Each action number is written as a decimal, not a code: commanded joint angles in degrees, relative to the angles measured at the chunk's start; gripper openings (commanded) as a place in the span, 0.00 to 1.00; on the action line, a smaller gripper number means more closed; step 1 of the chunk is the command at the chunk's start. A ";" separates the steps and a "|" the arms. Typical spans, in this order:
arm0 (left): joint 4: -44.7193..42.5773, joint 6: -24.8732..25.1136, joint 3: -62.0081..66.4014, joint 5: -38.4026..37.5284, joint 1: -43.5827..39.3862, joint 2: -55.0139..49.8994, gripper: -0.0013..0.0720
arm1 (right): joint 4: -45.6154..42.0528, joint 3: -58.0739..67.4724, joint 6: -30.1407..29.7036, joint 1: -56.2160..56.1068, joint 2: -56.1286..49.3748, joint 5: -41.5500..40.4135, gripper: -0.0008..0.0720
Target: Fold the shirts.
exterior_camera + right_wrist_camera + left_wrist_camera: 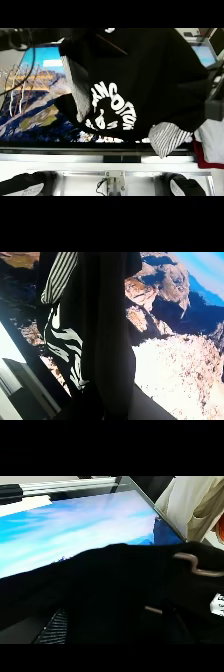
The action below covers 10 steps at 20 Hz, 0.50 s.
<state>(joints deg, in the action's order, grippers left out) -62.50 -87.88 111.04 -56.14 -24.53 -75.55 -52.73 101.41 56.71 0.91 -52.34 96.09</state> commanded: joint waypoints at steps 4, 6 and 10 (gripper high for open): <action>-0.07 0.04 -0.07 1.03 -1.57 -0.90 0.89 | -0.92 0.00 0.04 -0.02 0.00 0.57 0.09; -0.11 0.17 -0.13 -2.34 -1.57 -1.84 0.39 | -0.92 0.00 0.04 -0.02 0.00 0.55 0.09; -0.09 0.28 -0.11 -1.70 -1.55 -4.37 0.18 | -0.92 0.00 0.07 -0.02 0.00 1.14 0.09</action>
<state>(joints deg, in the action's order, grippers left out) -62.63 -87.81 110.93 -58.02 -26.09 -78.52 -53.74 101.41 56.75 0.91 -52.34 96.79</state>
